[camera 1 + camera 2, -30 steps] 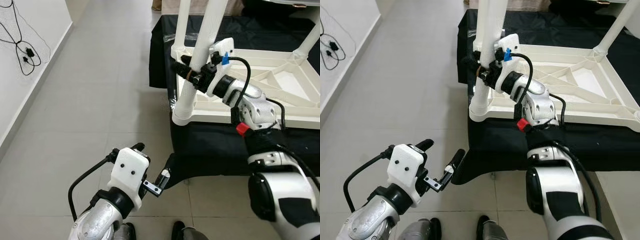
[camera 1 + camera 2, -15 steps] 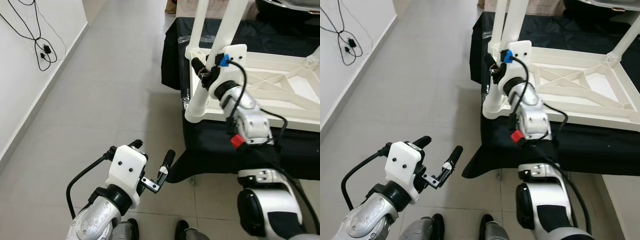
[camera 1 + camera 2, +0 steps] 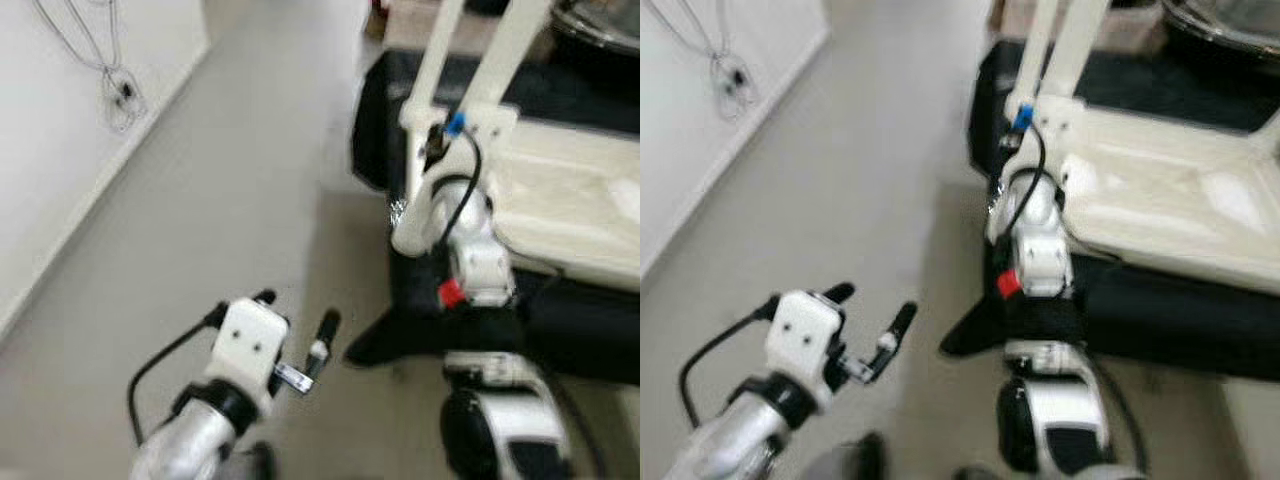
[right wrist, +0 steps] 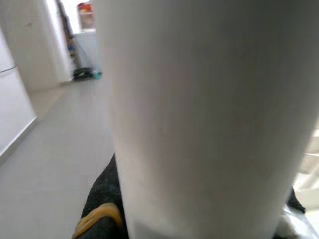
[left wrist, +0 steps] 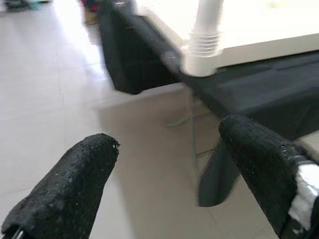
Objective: Building children table
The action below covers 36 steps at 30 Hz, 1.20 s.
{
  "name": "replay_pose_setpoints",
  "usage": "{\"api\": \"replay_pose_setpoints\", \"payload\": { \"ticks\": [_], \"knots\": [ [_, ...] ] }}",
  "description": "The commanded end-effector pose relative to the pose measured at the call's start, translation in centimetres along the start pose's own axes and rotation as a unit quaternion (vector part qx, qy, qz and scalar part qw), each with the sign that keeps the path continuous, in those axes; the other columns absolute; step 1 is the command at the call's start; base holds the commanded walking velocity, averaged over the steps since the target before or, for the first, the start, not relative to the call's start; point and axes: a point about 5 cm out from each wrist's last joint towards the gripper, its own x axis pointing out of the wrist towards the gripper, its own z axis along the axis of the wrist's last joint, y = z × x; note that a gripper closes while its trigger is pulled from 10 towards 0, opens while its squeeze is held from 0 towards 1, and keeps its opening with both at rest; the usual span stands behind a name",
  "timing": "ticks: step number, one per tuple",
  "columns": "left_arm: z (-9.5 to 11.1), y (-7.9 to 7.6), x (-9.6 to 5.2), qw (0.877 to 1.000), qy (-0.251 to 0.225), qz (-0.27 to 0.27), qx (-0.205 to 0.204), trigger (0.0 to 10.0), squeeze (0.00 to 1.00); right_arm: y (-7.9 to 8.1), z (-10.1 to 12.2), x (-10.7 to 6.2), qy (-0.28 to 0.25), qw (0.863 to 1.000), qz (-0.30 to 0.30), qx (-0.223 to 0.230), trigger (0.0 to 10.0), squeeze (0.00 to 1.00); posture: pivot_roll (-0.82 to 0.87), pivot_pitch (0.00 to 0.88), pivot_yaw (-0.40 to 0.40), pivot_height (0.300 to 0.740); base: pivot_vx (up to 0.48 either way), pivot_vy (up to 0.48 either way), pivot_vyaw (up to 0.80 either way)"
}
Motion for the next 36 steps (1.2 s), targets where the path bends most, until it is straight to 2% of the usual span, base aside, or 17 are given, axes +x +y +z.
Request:
{"api": "replay_pose_setpoints", "payload": {
  "ticks": [1,11,14,17,26,36],
  "knots": [
    [-0.2,-0.1,-0.1,1.0,0.005,-0.003,0.002,10.0,0.0,-1.2,-3.2,-0.4,0.068,0.997,-0.043,-0.002,10.0,0.0,0.14,0.236,-0.056,0.74,0.0,0.0,0.0],
    [-0.3,-0.1,0.0,1.0,0.005,-0.005,0.002,10.0,0.0,-1.5,-2.6,-0.9,0.065,0.986,-0.152,-0.019,10.0,0.0,0.15,0.243,-0.061,0.74,0.0,0.0,0.0],
    [-0.3,-0.1,0.0,1.0,0.005,-0.004,0.002,10.0,0.0,-1.6,-2.2,-0.9,0.065,0.976,-0.205,-0.022,10.0,0.0,0.14,0.246,-0.061,0.74,0.0,0.0,0.0],
    [-0.3,-0.1,0.0,1.0,0.005,-0.004,0.002,10.0,0.0,-1.6,-2.2,-0.9,0.065,0.976,-0.205,-0.022,10.0,0.0,0.14,0.246,-0.061,0.74,0.0,0.0,0.0],
    [-0.3,-0.2,0.2,1.0,0.004,-0.006,0.005,10.0,0.0,-1.3,-1.2,-0.9,0.054,0.962,-0.266,-0.018,10.0,0.0,0.14,0.249,-0.062,0.74,0.0,0.0,0.0],
    [-0.3,-0.2,0.2,1.0,0.003,-0.005,0.005,10.0,0.0,-0.6,-1.4,-0.9,0.07,0.959,-0.274,-0.028,10.0,0.0,0.14,0.252,-0.064,0.74,0.0,0.0,0.0]
  ]
}}
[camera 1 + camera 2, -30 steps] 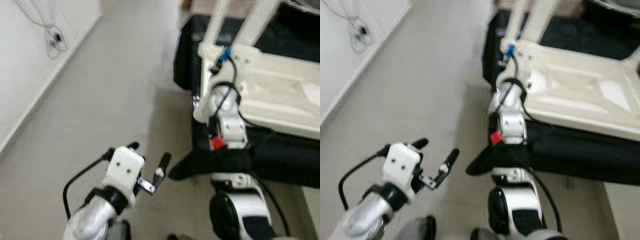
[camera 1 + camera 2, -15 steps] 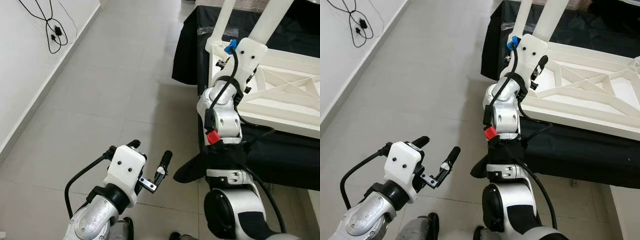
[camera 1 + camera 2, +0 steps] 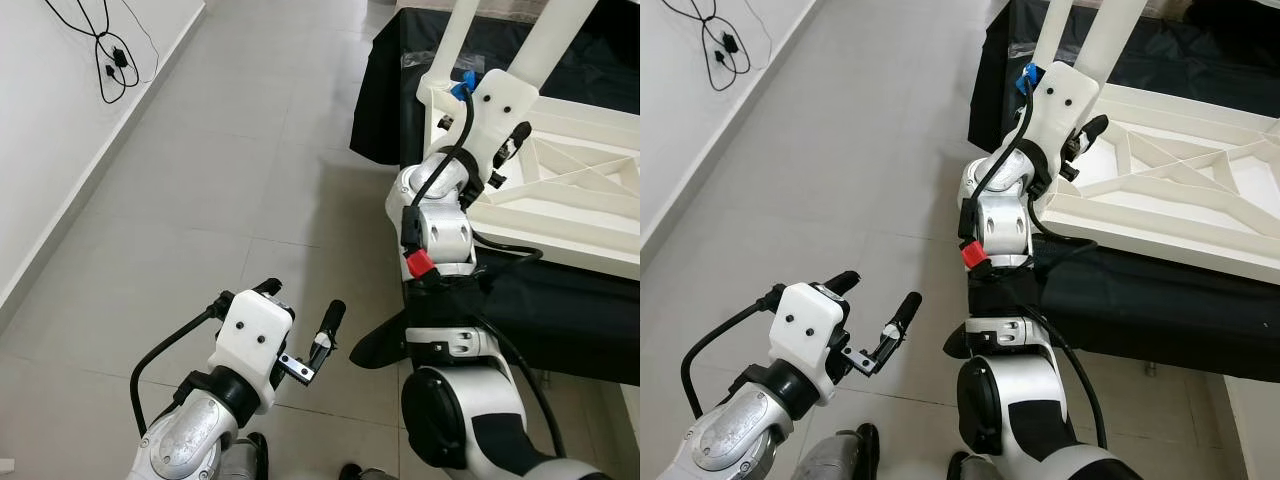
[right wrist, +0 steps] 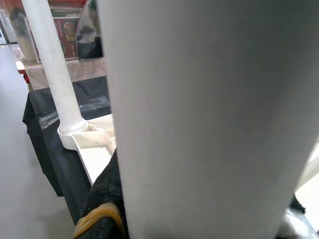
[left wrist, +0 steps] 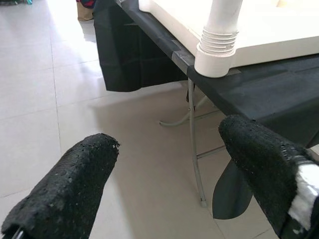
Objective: Building children table
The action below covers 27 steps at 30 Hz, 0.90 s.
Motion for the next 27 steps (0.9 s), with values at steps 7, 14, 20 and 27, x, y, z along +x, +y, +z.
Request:
{"api": "replay_pose_setpoints", "payload": {
  "ticks": [7,14,20,27],
  "knots": [
    [-0.6,-0.2,0.1,1.0,0.012,-0.004,0.003,10.0,0.0,-1.9,-3.3,1.3,0.092,0.99,-0.096,-0.044,10.0,0.0,0.14,0.254,-0.065,0.74,0.0,0.0,0.0],
    [-0.6,-0.3,0.1,1.0,0.012,-0.005,0.003,10.0,0.0,-2.6,-3.6,1.7,0.109,0.985,-0.129,-0.029,10.0,0.0,0.14,0.256,-0.066,0.74,0.0,0.0,0.0],
    [-0.6,-0.3,0.1,1.0,0.011,-0.005,0.003,10.0,0.0,-3.5,-4.0,2.5,0.118,0.98,-0.159,-0.032,10.0,0.0,0.14,0.257,-0.067,0.74,0.0,0.0,0.0],
    [-0.6,-0.3,0.2,1.0,0.009,-0.005,0.004,10.0,0.0,-6.0,-4.2,4.9,0.109,0.97,-0.216,-0.04,10.0,0.0,0.14,0.257,-0.065,0.74,0.0,0.0,0.0]
  ]
}}
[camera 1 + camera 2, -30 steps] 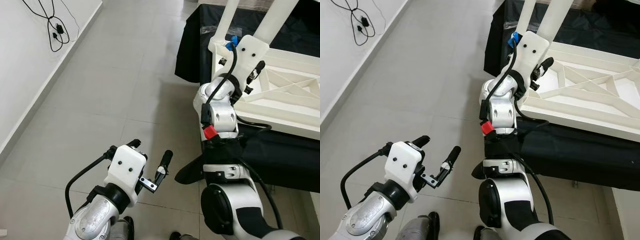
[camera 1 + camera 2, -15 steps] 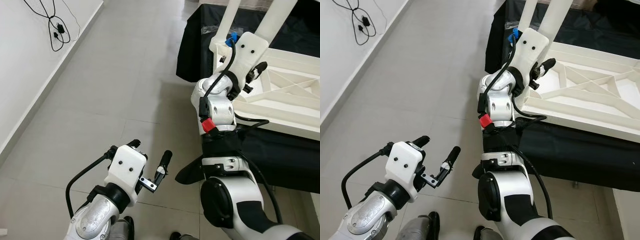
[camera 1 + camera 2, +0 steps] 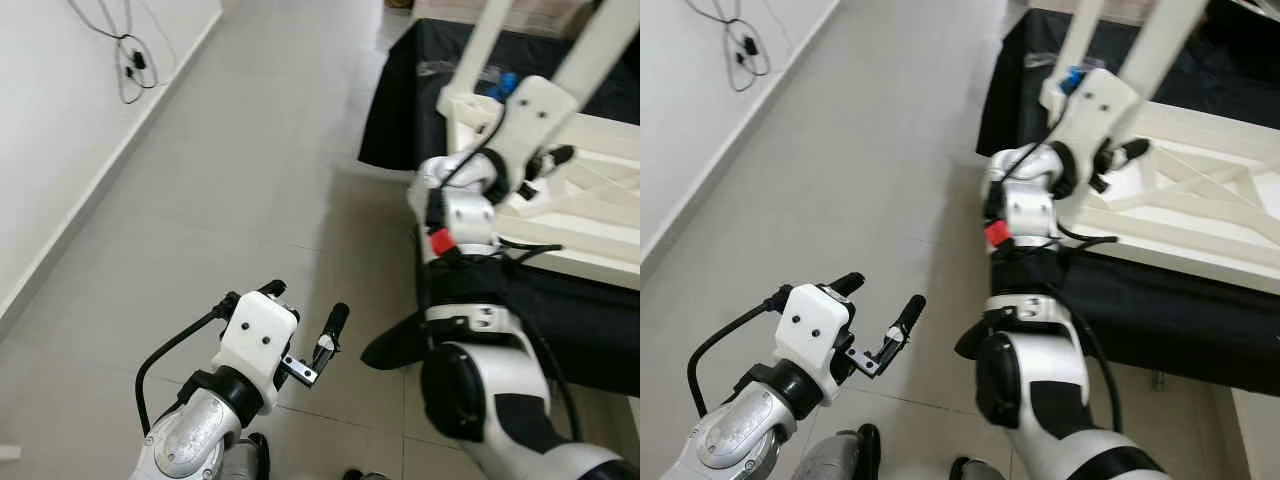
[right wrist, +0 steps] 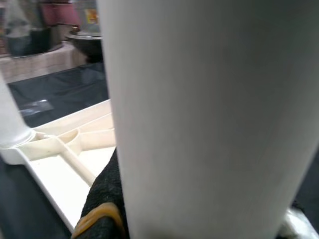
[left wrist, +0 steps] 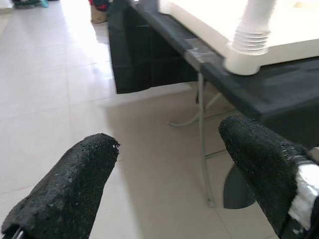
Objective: Building children table
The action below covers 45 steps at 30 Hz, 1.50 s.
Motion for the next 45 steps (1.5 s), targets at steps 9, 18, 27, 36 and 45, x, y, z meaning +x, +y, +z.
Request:
{"api": "replay_pose_setpoints", "payload": {
  "ticks": [9,18,27,36,45],
  "knots": [
    [-0.1,-1.1,0.1,0.999,-0.001,-0.037,-0.012,10.0,0.0,-4.8,-3.7,4.8,0.061,0.989,-0.124,-0.06,10.0,0.0,0.14,0.242,-0.055,0.74,0.0,0.0,0.0],
    [0.1,-3.5,-0.7,0.988,0.002,-0.145,-0.055,10.0,0.0,-3.3,-4.5,3.3,0.073,0.992,-0.084,-0.059,10.0,0.0,0.15,0.23,-0.051,0.74,0.0,0.0,0.0],
    [0.0,-3.5,-0.7,0.989,0.003,-0.139,-0.051,10.0,0.0,-2.4,-4.2,2.6,0.065,0.995,-0.057,-0.052,10.0,0.61,0.14,0.22,-0.053,0.74,0.0,0.0,0.0],
    [-0.3,-3.4,-0.8,0.99,0.008,-0.133,-0.044,10.0,0.0,-1.9,-3.8,2.2,0.054,0.997,-0.041,-0.036,10.0,0.31,0.15,0.223,-0.055,0.74,0.0,0.0,0.0],
    [-0.4,-3.4,-0.7,0.991,0.01,-0.13,-0.038,10.0,0.0,-0.9,-3.9,0.5,0.045,0.998,0.034,-0.028,10.0,0.0,0.15,0.226,-0.053,0.74,0.0,0.0,0.0]
  ]
}}
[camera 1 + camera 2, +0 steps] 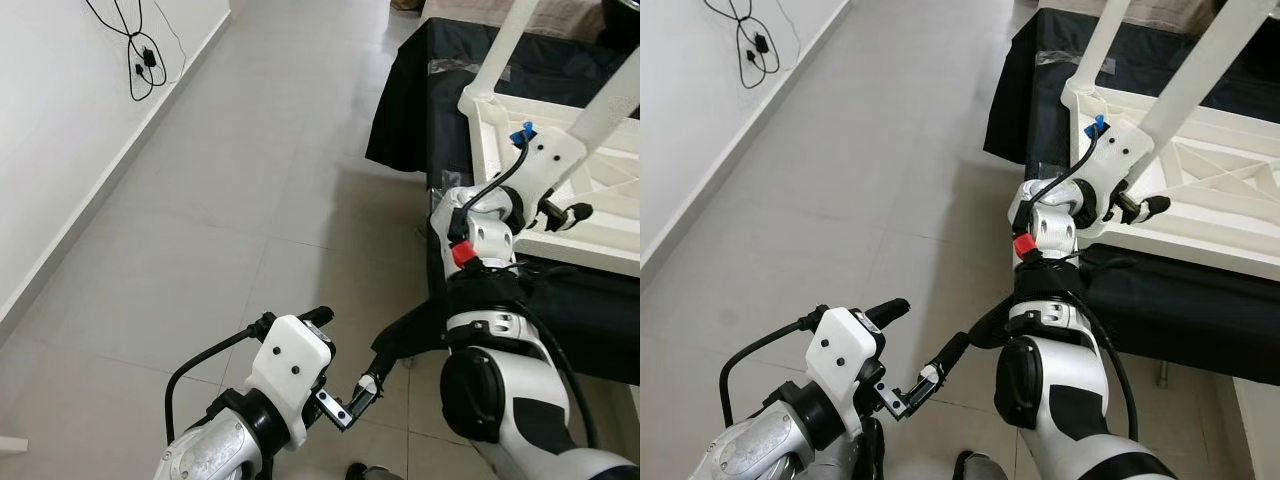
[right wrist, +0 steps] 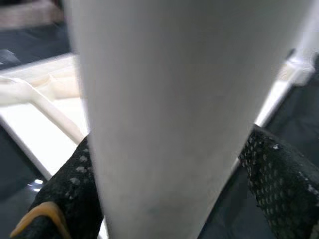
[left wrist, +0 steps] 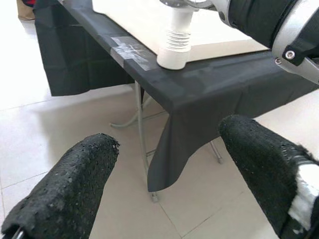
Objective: Building children table
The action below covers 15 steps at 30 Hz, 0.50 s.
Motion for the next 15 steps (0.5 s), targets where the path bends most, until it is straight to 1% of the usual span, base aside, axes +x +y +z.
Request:
{"api": "replay_pose_setpoints", "payload": {
  "ticks": [1,2,3,11,15],
  "knots": [
    [-0.4,-0.1,-0.1,1.0,0.01,-0.001,0.003,10.0,0.0,0.0,-0.8,-0.5,0.009,1.0,0.015,-0.007,10.0,0.0,0.15,0.226,-0.053,0.74,0.0,0.0,0.0],
    [-0.4,-0.1,-0.1,1.0,0.01,-0.001,0.004,10.0,0.0,0.1,-0.8,-0.5,0.009,1.0,0.018,-0.007,10.0,0.0,0.15,0.226,-0.053,0.74,0.0,0.0,0.0],
    [-0.4,-0.1,-0.1,1.0,0.01,0.0,0.005,10.0,0.0,0.2,-1.3,-1.0,0.015,0.999,0.039,-0.01,10.0,0.0,0.15,0.226,-0.055,0.74,0.0,0.0,0.0],
    [-0.4,-0.1,0.0,1.0,0.01,0.002,0.009,10.0,0.0,0.4,-1.8,-1.7,0.019,0.997,0.072,-0.018,10.0,0.0,0.15,0.227,-0.054,0.74,0.0,0.0,0.0],
    [-0.5,0.0,0.1,1.0,0.01,0.005,0.01,10.0,0.0,0.5,-2.3,-2.6,0.021,0.994,0.103,-0.024,10.0,0.0,0.14,0.23,-0.058,0.74,0.0,0.0,0.0]
  ]
}}
